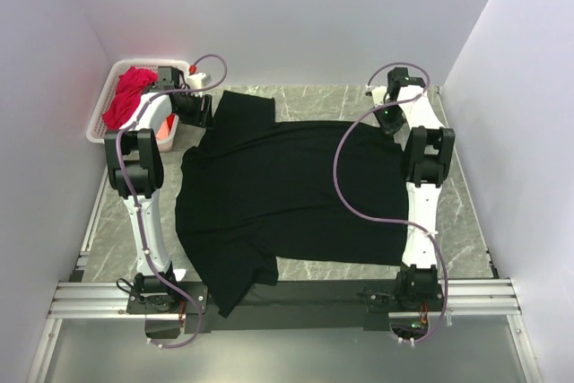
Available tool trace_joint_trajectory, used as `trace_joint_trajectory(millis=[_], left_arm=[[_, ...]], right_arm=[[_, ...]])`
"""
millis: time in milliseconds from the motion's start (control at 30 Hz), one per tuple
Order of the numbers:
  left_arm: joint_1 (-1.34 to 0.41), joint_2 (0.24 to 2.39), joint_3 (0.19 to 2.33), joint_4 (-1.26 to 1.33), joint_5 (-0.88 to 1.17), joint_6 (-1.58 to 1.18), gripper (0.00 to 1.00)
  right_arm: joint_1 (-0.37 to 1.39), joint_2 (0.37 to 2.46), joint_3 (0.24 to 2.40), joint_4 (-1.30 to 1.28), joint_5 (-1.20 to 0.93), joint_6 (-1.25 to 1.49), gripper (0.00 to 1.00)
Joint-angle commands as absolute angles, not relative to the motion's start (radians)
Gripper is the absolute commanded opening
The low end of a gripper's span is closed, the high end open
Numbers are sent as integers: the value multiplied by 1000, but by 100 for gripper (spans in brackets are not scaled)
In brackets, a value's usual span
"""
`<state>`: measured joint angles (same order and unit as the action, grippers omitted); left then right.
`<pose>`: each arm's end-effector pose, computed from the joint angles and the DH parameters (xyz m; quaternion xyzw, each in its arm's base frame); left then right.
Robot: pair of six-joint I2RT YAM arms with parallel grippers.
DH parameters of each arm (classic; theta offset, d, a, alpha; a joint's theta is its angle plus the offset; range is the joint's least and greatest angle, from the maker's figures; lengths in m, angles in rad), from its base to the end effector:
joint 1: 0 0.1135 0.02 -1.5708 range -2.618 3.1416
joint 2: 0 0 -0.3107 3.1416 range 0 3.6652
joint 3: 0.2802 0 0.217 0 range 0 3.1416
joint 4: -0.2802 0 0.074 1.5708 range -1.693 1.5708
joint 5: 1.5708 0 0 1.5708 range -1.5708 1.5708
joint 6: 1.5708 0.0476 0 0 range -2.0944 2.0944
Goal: Fold and stack the t-shirts
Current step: Flatten the tshirt out
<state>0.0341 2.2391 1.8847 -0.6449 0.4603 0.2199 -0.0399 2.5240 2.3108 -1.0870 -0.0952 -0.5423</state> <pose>0.4925 -0.0044 0.2432 0.1507 0.9242 -0.1824 0.3000 0.5220 -0.0163 0.1910 -0.2522 0.9571 0.0065 0.1426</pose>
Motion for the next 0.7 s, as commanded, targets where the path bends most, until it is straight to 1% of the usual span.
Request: trace_joint_trajectory(millis=[0, 33, 67, 100, 133, 167, 200, 267, 300, 433, 667], left_arm=[[37, 2181, 1878, -647, 497, 229, 59], [38, 2178, 1873, -644, 497, 229, 59], [38, 2178, 1871, -643, 497, 227, 59], [38, 2177, 1868, -641, 497, 229, 59], [37, 2177, 1867, -638, 497, 227, 59], [37, 2177, 1867, -637, 499, 227, 59], [37, 2175, 1864, -635, 499, 227, 59], [38, 2175, 1862, -634, 499, 227, 59], [37, 2174, 1864, -634, 497, 230, 59], [37, 2172, 1859, -629, 494, 233, 59], [38, 2166, 1842, -620, 491, 236, 59]], right_arm=[[-49, 2396, 2241, -1140, -160, -464, 5], [-49, 2378, 2235, -1120, -160, -448, 10], [-51, 2347, 2229, -1086, -160, -434, 17], [-51, 2338, 2230, -1071, -156, -407, 29], [-52, 2330, 2233, -1056, -150, -391, 33], [-54, 2316, 2230, -1017, -140, -374, 39], [-55, 2313, 2229, -999, -129, -341, 43], [-63, 2316, 2238, -959, -106, -313, 44], [-63, 2322, 2244, -950, -89, -283, 47], [-71, 2390, 2307, -950, -14, -207, 47], [-92, 2450, 2319, -969, -8, -92, 49]])
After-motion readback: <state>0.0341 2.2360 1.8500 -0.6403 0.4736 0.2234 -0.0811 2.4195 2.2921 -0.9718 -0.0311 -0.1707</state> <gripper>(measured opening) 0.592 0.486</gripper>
